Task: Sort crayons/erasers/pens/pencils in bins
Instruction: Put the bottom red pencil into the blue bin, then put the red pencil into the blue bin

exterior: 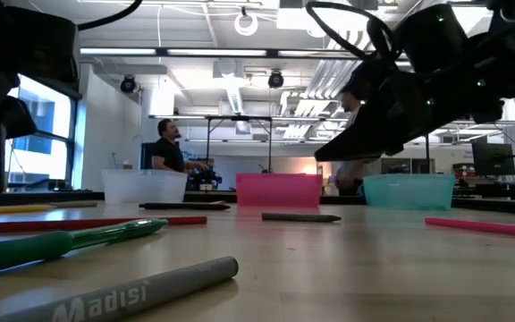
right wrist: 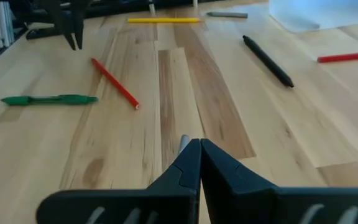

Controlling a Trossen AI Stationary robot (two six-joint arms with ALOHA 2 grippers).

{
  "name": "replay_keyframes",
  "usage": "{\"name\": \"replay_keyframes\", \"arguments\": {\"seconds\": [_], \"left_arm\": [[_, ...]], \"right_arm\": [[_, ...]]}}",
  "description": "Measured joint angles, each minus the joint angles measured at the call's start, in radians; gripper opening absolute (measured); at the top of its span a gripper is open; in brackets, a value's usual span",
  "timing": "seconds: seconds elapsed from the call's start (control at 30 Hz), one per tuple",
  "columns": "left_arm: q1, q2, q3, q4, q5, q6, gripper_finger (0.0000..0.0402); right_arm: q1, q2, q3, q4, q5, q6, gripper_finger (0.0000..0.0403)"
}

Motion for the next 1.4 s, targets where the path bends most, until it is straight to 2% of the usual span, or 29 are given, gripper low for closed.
{"name": "replay_keyframes", "arguments": {"seconds": [0.27,0.43,0.6,0.83,1.07,1.23,1.4], "left_arm": [[0.0,0.043,-0.001,-0.024,-0.015,0.007,0.0099],[0.0,0.11,0.003,-0.003,-0.042,0.013,0.0112],[-0.006,0.148,0.006,-0.009,-0.062,0.017,0.0086],[-0.006,0.152,0.006,-0.005,-0.082,-0.011,0.001],[-0.044,0.159,-0.001,0.033,-0.174,-0.095,0.0003],[-0.081,0.164,-0.002,0.042,-0.252,-0.153,0.0001],[-0.088,0.171,-0.002,0.046,-0.275,-0.161,0.0]], "right_arm": [[0.0,0.033,0.027,-0.004,-0.005,-0.003,0.0],[0.004,0.033,0.027,-0.008,-0.006,-0.009,0.0],[0.007,0.033,0.027,-0.013,-0.007,-0.006,0.0],[0.007,0.033,0.027,-0.009,-0.007,-0.003,0.0],[0.007,0.033,0.027,0.009,-0.007,0.052,0.0],[0.007,0.033,0.027,0.057,-0.06,0.111,0.0],[0.012,0.033,0.037,0.074,-0.07,0.13,0.0009]]}}
